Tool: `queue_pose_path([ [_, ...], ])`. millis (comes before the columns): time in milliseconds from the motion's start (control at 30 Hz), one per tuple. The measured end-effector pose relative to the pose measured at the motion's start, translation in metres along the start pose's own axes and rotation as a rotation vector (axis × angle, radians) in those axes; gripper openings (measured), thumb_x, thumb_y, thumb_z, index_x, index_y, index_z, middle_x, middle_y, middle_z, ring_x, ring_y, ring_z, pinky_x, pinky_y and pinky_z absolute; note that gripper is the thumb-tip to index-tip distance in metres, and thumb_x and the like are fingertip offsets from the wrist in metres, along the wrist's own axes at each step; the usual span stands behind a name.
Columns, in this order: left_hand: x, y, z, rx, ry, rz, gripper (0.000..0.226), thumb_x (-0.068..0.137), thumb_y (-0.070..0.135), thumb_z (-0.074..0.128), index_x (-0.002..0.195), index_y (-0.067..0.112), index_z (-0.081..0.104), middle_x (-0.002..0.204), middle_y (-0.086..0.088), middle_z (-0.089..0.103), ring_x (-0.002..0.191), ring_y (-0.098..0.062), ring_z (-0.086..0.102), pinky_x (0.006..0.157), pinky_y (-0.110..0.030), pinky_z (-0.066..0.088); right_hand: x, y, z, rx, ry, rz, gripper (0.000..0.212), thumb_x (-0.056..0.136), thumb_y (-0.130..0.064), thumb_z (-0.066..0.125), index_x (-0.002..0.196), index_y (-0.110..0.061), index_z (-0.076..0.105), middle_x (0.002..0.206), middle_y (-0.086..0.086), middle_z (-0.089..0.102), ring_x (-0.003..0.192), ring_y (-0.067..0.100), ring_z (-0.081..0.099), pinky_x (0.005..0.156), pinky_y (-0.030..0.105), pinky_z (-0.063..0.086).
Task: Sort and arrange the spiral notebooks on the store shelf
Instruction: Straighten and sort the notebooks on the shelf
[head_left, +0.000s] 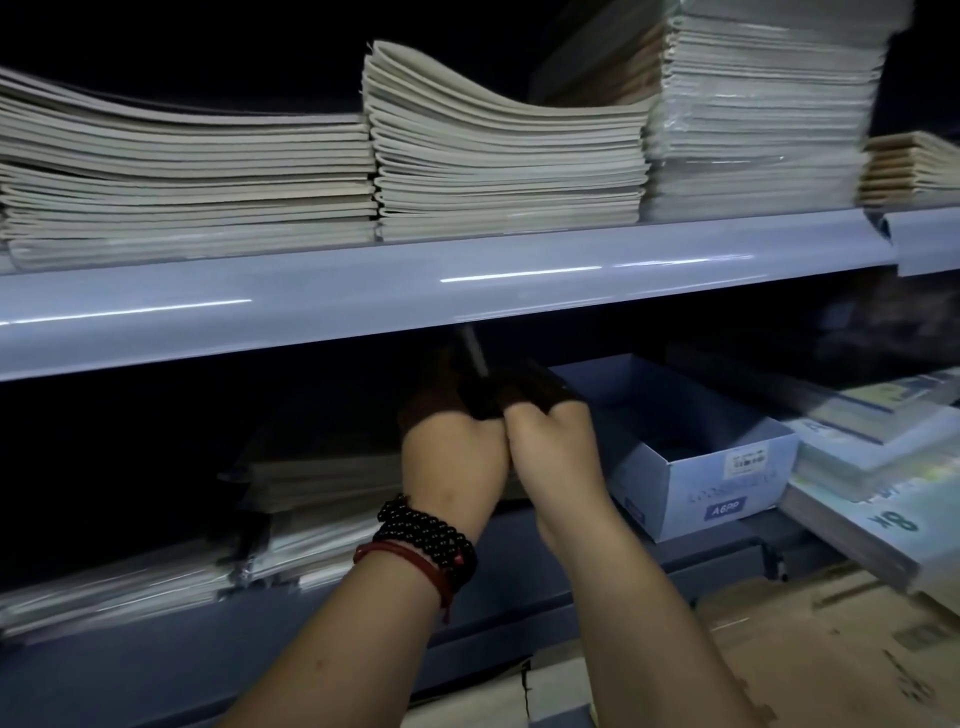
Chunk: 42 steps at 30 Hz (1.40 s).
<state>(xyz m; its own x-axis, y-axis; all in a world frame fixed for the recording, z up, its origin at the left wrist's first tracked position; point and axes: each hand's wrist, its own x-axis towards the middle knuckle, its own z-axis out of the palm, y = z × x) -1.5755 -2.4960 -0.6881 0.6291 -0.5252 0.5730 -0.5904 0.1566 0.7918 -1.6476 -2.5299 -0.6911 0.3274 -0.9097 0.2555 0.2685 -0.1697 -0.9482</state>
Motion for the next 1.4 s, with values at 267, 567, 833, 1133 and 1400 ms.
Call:
queue_pose_path([
  [267,0.001,0.020,0.049,-0.836,0.120,-0.689,0.041,0.079,-0.013,0.070,0.119,-0.003,0.064,0.112,-0.019,0.071,0.087,-0.027,0.067,0.079,-0.039,0.058,0.025,0.010,-0.016,-0.013,0.385,-0.127,0.014,0.079,-0.019,0.063,0.088,-0.026,0.073,0.095,0.004,0.073,0.087,0.018,0.069,0.082,0.038,0.058],
  [567,0.017,-0.013,0.098,-0.810,0.056,-0.796,0.050,0.082,0.035,0.073,0.123,0.009,0.063,0.123,-0.014,0.068,0.109,-0.032,0.066,0.100,-0.055,0.053,0.099,0.063,-0.038,-0.119,0.292,-0.001,0.016,0.088,-0.037,0.073,0.077,-0.028,0.068,0.068,-0.016,0.060,0.064,0.000,0.050,0.060,0.004,0.036],
  [833,0.031,-0.047,0.085,-0.473,-0.214,-0.853,0.055,0.104,0.050,0.043,0.133,0.006,0.058,0.106,-0.011,0.069,0.065,-0.018,0.066,0.039,-0.021,0.050,0.118,0.066,-0.047,-0.444,0.390,-0.162,0.024,0.088,-0.023,0.076,0.098,-0.001,0.077,0.097,0.020,0.074,0.094,0.031,0.069,0.083,0.034,0.052],
  [1133,0.018,-0.048,0.082,-0.399,-0.272,-0.704,0.037,0.102,0.045,0.053,0.130,0.022,0.062,0.126,-0.006,0.067,0.112,-0.026,0.064,0.095,-0.041,0.056,0.106,0.061,-0.048,-0.496,0.375,-0.192,0.022,0.091,-0.016,0.070,0.111,-0.006,0.071,0.107,0.018,0.070,0.098,0.030,0.066,0.083,0.026,0.046],
  [1400,-0.014,-0.020,0.035,-0.187,-0.383,-0.471,0.020,0.094,0.023,0.063,0.078,0.013,0.070,0.086,-0.008,0.072,0.092,-0.028,0.069,0.079,-0.034,0.055,0.044,0.037,-0.052,-0.374,0.336,-0.194,0.035,0.088,0.005,0.058,0.106,-0.023,0.070,0.095,-0.007,0.066,0.088,0.014,0.064,0.083,0.027,0.053],
])
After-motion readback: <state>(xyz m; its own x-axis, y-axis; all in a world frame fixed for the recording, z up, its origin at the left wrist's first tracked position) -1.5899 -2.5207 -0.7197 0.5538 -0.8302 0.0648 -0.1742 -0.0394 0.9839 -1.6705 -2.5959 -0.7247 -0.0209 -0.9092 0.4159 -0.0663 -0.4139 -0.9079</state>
